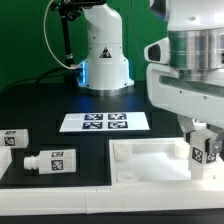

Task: Assemble one leg

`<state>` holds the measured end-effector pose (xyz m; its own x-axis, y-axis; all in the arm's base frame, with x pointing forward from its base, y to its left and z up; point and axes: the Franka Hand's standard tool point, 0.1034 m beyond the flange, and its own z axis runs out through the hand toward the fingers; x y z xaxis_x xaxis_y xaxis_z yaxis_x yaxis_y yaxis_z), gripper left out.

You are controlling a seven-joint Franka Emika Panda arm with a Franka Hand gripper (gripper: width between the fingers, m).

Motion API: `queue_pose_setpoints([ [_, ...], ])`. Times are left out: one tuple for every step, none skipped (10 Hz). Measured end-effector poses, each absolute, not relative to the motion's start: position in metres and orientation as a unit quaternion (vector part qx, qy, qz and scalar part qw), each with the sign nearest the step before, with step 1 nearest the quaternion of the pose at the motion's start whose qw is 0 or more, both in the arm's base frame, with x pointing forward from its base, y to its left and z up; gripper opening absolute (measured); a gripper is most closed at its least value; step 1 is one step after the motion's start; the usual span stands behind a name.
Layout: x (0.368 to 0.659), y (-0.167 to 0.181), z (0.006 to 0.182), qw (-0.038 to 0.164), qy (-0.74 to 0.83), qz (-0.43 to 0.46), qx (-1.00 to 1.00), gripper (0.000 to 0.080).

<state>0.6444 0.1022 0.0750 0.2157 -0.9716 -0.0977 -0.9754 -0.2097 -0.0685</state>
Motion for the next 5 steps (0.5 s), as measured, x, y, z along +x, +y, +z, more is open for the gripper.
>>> queue_pose_setpoints([
  [0.6437,0.1018,0.0749,0.059,0.651,0.02,-0.756,0.0286],
  [0.6436,0.1018,0.0749,0.059,0.653,0.02,-0.754,0.0286],
  [0.6435,0.1021,0.0746,0.059,0.643,0.02,-0.764,0.0344],
  [0.6423,0.1026,0.074,0.056,0.624,0.02,-0.78,0.0344],
  [0.6368,0.1049,0.0723,0.042,0.542,0.024,-0.839,0.0544],
])
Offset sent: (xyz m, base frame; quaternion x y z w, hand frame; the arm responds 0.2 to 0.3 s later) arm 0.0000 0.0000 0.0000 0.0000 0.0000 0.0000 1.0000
